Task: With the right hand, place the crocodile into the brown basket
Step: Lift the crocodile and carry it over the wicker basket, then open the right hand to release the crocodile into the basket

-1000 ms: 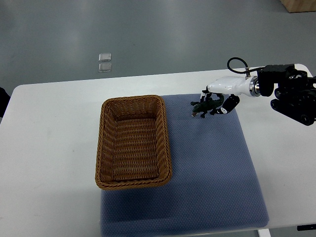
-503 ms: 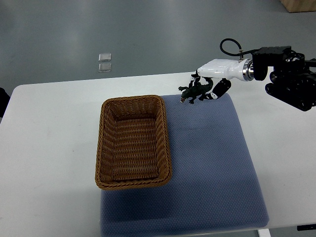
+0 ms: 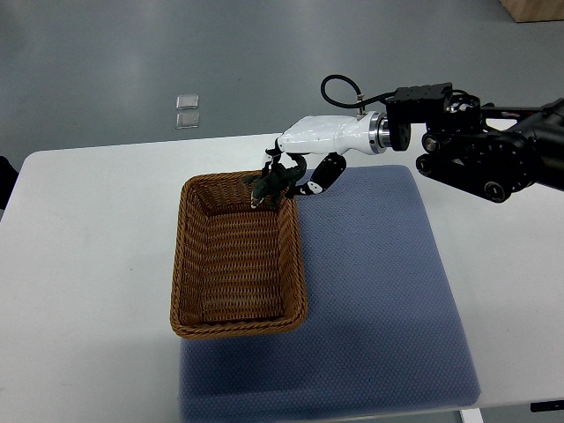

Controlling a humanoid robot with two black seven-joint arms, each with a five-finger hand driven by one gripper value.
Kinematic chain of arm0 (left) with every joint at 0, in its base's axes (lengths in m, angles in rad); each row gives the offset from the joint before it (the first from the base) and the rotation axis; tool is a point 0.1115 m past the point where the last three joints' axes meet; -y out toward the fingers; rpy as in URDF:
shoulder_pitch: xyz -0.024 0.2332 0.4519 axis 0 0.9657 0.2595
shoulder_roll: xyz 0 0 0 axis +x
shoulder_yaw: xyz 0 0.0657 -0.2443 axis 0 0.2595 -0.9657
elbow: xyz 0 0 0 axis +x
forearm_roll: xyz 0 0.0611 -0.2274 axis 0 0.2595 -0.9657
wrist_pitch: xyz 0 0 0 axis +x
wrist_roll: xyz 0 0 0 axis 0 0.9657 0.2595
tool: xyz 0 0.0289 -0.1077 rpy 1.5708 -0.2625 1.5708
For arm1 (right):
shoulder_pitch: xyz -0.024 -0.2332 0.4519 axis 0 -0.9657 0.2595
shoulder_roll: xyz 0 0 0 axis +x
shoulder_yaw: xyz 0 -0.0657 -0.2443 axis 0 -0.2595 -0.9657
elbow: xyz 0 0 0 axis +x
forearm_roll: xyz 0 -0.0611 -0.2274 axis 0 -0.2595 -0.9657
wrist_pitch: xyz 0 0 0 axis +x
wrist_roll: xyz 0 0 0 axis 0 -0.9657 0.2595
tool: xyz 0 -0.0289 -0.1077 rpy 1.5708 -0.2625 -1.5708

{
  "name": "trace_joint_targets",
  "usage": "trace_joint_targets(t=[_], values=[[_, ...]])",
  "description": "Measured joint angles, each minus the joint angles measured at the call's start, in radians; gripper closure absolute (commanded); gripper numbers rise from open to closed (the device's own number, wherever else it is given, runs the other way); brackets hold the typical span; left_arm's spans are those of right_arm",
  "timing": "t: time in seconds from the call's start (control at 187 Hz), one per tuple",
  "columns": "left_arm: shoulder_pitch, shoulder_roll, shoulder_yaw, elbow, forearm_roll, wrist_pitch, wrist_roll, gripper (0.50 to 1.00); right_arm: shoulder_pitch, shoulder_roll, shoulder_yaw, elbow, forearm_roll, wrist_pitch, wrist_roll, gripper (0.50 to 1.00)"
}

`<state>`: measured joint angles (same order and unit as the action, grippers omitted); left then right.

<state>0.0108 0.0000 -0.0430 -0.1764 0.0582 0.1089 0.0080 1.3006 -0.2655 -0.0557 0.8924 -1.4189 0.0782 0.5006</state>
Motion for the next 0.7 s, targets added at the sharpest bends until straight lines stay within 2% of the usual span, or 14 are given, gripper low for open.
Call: trace_joint_targets(t=[0.326,0.476,0.583,0.61,0.701], values=[[0.0,0.0,0.0,0.0,0.0,0.0,0.0,0.5,0.003,0.063,0.004,0.055,-0.002,0.003,0.0,0.924],[0.0,0.0,-0.001,0.0,0.0,0.0,0.0,0.5,0.004,0.079,0.0,0.058,-0.006,0.008,-0.002,0.904],[0.0,0.0,-0.002,0.0,0.0,0.0,0.0,0.5,0.001,0.121,-0.008,0.059,-0.01,0.015,-0.003,0.85],[0.0,0.0,-0.002,0.0,0.0,0.0,0.0,0.5,0.0,0.125,-0.009,0.058,-0.01,0.015,-0.004,0.818],[0.0,0.0,-0.002,0.0,0.0,0.0,0.0,0.5,-0.007,0.132,-0.01,0.055,-0.013,0.015,-0.008,0.752]])
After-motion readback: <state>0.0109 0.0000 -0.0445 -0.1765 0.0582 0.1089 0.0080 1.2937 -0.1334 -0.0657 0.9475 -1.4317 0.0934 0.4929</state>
